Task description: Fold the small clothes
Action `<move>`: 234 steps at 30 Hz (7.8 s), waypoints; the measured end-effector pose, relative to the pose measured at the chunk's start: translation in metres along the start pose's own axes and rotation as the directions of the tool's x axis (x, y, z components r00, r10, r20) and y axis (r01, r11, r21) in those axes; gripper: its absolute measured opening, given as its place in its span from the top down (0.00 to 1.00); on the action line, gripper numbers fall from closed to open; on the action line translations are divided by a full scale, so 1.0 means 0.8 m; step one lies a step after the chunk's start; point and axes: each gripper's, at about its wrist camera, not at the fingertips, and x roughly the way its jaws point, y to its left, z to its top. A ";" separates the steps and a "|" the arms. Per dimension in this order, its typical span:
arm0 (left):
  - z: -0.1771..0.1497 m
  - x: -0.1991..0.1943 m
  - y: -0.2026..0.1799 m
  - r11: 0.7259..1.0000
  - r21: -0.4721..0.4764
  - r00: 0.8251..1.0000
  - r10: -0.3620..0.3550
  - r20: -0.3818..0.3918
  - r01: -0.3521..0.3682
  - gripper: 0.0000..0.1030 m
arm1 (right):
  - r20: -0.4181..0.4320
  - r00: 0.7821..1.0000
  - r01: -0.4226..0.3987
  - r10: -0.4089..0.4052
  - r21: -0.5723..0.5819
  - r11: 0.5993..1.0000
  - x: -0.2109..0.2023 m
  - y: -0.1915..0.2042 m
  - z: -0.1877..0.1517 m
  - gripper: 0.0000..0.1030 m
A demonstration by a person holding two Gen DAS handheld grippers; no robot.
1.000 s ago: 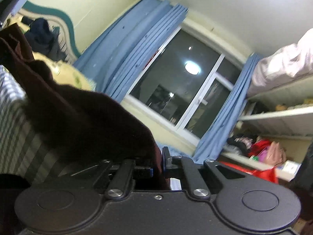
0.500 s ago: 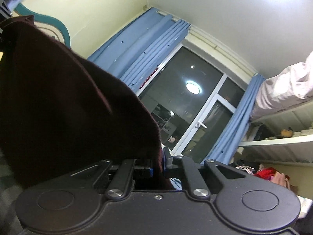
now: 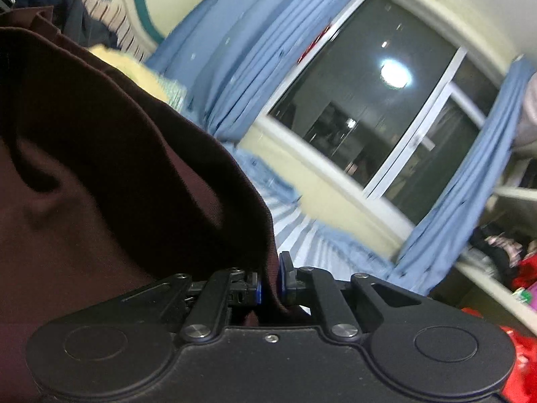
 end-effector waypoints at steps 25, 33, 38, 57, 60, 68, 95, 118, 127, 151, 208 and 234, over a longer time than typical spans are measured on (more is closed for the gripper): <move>-0.068 0.158 0.087 0.916 -0.338 0.942 -0.286 -0.176 0.215 0.27 | -0.243 0.951 -0.145 0.193 0.203 0.968 0.154 -0.006 -0.043 0.35; -0.064 0.163 0.124 0.871 -0.431 0.909 -0.355 -0.218 0.237 0.09 | -0.259 0.927 -0.138 0.270 0.434 0.890 0.175 -0.053 -0.067 0.23; -0.074 0.162 0.170 0.813 -0.547 0.904 -0.368 -0.219 0.198 0.05 | -0.268 0.926 -0.086 0.266 0.535 0.840 0.178 -0.077 -0.086 0.17; -0.132 0.179 0.099 0.820 -0.572 0.936 -0.180 -0.301 -0.026 0.01 | -0.294 0.935 0.054 0.200 0.674 0.736 0.171 -0.096 -0.143 0.01; -0.139 0.176 0.100 0.810 -0.586 0.942 -0.173 -0.287 -0.029 0.01 | -0.308 0.929 0.067 0.203 0.683 0.728 0.175 -0.096 -0.146 0.01; -0.134 0.126 0.123 0.749 -0.659 0.959 -0.128 -0.253 -0.074 0.01 | -0.216 0.961 0.031 0.170 0.699 0.715 0.142 -0.107 -0.133 0.01; -0.137 -0.134 0.061 0.745 -0.664 0.984 -0.159 -0.083 0.064 0.01 | 0.137 0.979 -0.204 0.151 0.639 0.742 -0.169 -0.061 -0.063 0.00; -0.248 -0.170 0.013 0.638 -0.765 0.968 -0.239 -0.083 0.092 0.01 | 0.070 0.990 -0.141 0.123 0.601 0.787 -0.237 0.066 -0.121 0.00; -0.250 -0.150 0.011 0.620 -0.780 0.962 -0.255 -0.096 0.086 0.01 | 0.074 0.978 -0.199 0.197 0.625 0.755 -0.146 0.069 -0.063 0.00; -0.259 -0.130 0.012 0.572 -0.819 0.956 -0.260 -0.135 0.040 0.01 | 0.009 0.975 -0.194 0.224 0.532 0.824 -0.109 0.123 -0.086 0.01; -0.244 -0.060 0.023 0.392 -0.919 0.988 -0.153 -0.024 0.038 0.07 | 0.048 0.987 -0.153 0.151 0.527 0.836 -0.124 0.134 -0.090 0.01; -0.224 -0.074 0.045 0.379 -0.925 0.997 -0.063 -0.043 -0.017 0.84 | 0.062 0.985 -0.168 0.160 0.547 0.820 -0.124 0.129 -0.096 0.01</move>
